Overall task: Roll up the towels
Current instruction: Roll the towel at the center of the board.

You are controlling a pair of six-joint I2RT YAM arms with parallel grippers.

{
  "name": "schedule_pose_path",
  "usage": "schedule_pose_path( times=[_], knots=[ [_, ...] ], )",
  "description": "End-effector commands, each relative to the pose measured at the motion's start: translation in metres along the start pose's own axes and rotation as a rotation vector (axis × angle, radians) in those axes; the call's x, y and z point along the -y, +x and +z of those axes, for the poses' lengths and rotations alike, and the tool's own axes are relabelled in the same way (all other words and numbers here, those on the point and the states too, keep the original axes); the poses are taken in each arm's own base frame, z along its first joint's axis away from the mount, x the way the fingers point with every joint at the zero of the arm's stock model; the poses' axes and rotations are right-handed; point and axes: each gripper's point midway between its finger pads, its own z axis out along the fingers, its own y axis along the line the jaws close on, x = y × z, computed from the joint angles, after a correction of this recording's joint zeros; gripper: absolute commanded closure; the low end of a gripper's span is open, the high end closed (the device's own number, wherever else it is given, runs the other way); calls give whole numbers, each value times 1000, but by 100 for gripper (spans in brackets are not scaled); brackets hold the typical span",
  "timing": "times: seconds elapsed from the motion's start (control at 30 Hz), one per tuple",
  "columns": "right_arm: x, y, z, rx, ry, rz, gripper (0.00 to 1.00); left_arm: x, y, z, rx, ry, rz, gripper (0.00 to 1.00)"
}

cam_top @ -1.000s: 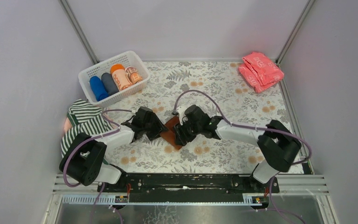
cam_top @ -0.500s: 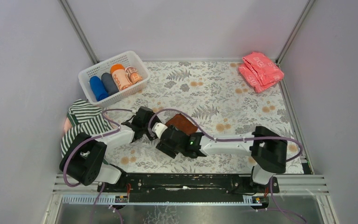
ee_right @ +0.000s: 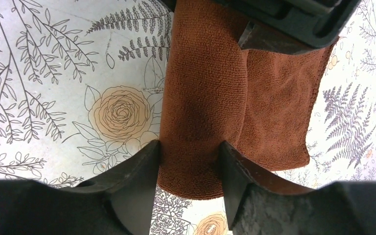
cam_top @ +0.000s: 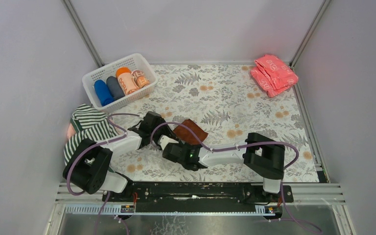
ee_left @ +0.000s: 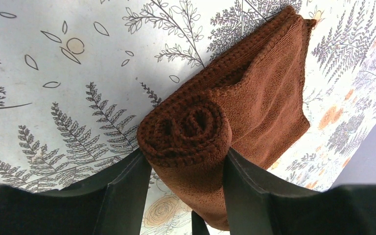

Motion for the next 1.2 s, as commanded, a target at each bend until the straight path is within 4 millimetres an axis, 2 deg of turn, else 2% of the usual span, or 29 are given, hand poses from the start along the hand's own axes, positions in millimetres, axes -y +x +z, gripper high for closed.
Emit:
schedule_pose_path(
  times=[0.0,0.17,0.3,0.4,0.6,0.77,0.9,1.17],
  knots=[
    [-10,33,5,-107,-20,-22,51,-37,5,1,-5,-159,31,48],
    [-26,51,2,-139,-137,19,70,-31,-9,-9,51,-172,42,47],
    [-42,40,-9,-69,-352,155,83,-24,-15,-17,78,-152,37,43],
    [-48,28,-20,-2,-532,256,87,-19,-18,-25,108,-127,21,39],
    [-40,7,-29,65,-826,444,86,-10,-27,-50,166,-88,15,25],
    [-32,-1,-28,75,-1000,592,85,-5,-23,-65,163,-52,23,22],
    [-27,1,-24,64,-1127,707,85,0,-11,-61,110,0,11,22],
    [-21,16,2,-30,-1166,840,84,-5,-1,-43,64,-13,1,22]
  ],
)
